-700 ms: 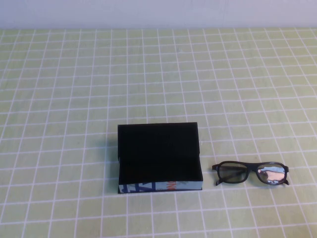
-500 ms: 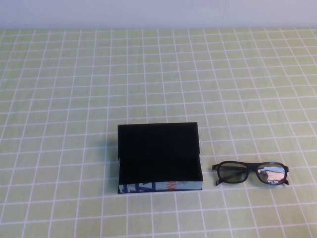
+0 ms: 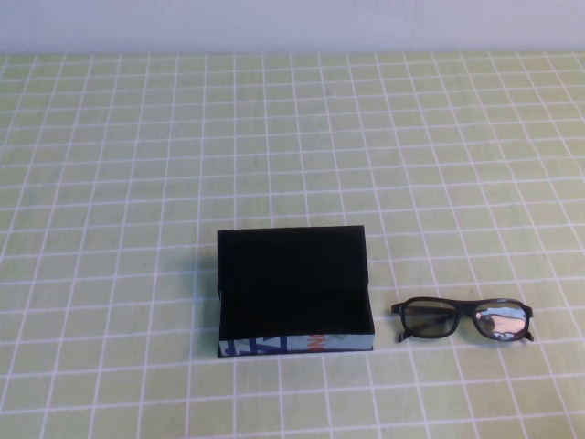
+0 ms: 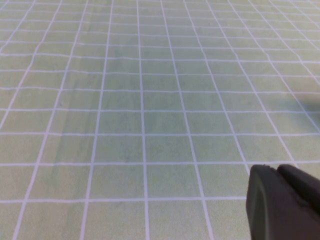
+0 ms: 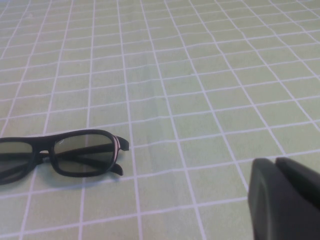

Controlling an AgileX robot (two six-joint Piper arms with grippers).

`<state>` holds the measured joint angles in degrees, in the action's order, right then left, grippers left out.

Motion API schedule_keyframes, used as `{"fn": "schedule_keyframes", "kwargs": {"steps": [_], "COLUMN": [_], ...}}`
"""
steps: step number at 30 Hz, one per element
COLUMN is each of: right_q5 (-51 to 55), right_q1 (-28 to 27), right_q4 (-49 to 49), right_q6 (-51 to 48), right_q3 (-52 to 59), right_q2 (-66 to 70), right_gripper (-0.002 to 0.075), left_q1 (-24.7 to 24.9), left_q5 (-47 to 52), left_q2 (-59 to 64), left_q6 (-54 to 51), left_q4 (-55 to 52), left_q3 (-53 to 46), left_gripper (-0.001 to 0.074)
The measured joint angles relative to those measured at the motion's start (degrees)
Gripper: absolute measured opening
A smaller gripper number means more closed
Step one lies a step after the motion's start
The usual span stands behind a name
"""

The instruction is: Return glasses to glasses case

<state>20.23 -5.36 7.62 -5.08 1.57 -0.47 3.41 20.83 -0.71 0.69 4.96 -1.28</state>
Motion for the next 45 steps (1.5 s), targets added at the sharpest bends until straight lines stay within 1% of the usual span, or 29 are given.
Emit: {"fn": "schedule_keyframes", "kwargs": {"steps": [10,16,24,33,36,43,45], "right_q5": [-1.0,-5.24,-17.58,-19.61,-24.44,-44.87,-47.36], "right_q1": [0.0,0.0,0.0,0.0,0.0,0.0,0.0], "right_q4": [0.0,0.0,0.0,1.5,2.82,5.04,4.72], "right_q6": [0.0,0.0,0.0,0.0,0.0,0.39,1.42], "right_q3": [0.0,0.0,0.08,0.08,0.08,0.08,-0.21], "right_q2": [0.0,0.0,0.0,0.0,0.0,0.0,0.0], "right_gripper": [-0.0018,-0.0018,-0.0018,-0.0018,-0.0018,-0.0018,-0.0018], "left_q1": [0.0,0.0,0.0,0.0,0.0,0.0,0.0], "left_q5": [0.0,0.0,0.0,0.0,0.0,0.0,0.0], "left_q2": [0.0,0.0,0.0,0.0,0.0,0.0,0.0], "left_q6": [0.0,0.0,0.0,0.0,0.0,0.0,0.0], "left_q4": [0.0,0.0,0.0,0.0,0.0,0.0,0.0], "left_q3": [0.0,0.0,0.0,0.0,0.0,0.0,0.0], "left_gripper": [-0.0004,-0.0004,-0.0004,-0.0004,-0.0004,-0.0004,-0.0004]}}
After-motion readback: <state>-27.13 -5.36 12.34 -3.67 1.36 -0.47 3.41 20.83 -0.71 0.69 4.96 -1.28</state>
